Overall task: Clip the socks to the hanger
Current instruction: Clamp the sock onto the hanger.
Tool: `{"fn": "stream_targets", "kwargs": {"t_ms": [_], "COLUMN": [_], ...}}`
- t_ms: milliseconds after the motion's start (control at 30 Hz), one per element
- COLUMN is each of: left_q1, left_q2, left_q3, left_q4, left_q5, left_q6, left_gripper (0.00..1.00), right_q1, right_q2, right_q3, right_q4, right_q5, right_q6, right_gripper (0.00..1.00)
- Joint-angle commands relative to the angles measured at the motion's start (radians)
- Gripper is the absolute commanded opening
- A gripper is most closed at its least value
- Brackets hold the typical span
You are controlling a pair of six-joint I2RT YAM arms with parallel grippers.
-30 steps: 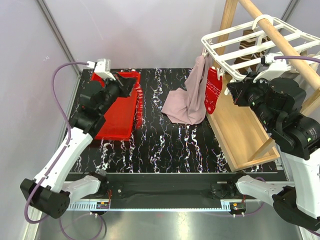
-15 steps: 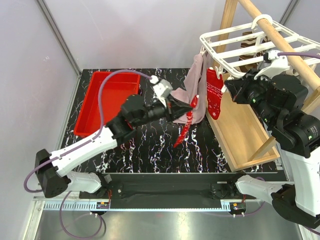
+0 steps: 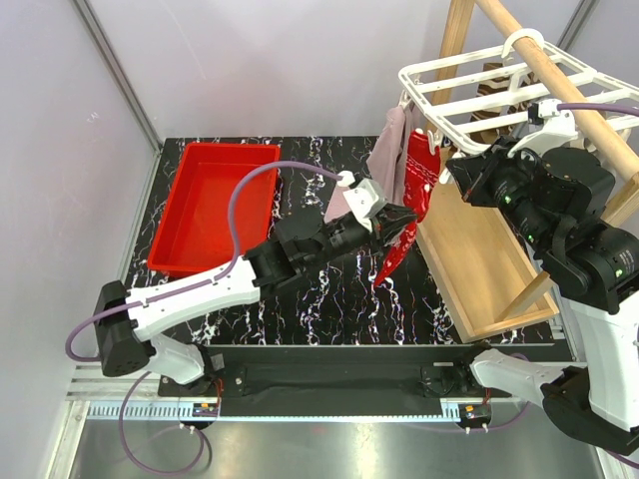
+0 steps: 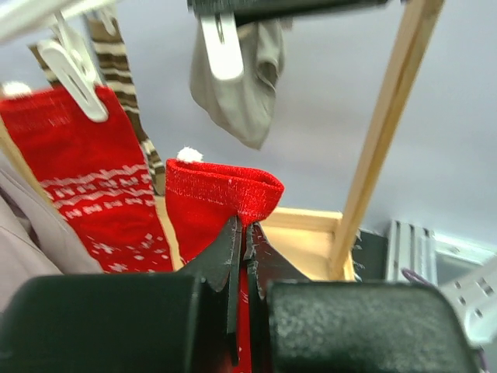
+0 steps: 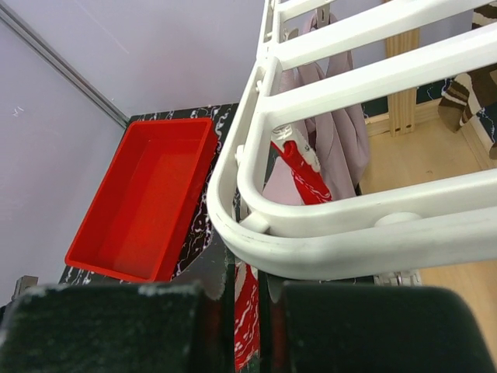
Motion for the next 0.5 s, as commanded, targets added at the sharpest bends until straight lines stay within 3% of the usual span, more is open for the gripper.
{"fn": "stream_targets", "kwargs": {"t_ms": [0,467], "left_q1": [-0.016,-0.028], "left_q2": [0.032,0.098], "left_q3": [0.102,0.176], "left_q4": [0.097,0.105], "left_q5": [-0.115,-0.116], "left_q6": [0.07,0.099], "left_gripper": [0.0,0.0], "right_q1": [0.002,0.002], "right_q2": [0.017,0.011], "right_q3": [-0.015,-0.031], "right_q4": [-0.02,-0.017], "right_q5": [-0.107,-0.115], "right_q6": [0.012,0.011], "right_gripper": [0.0,0.0]}}
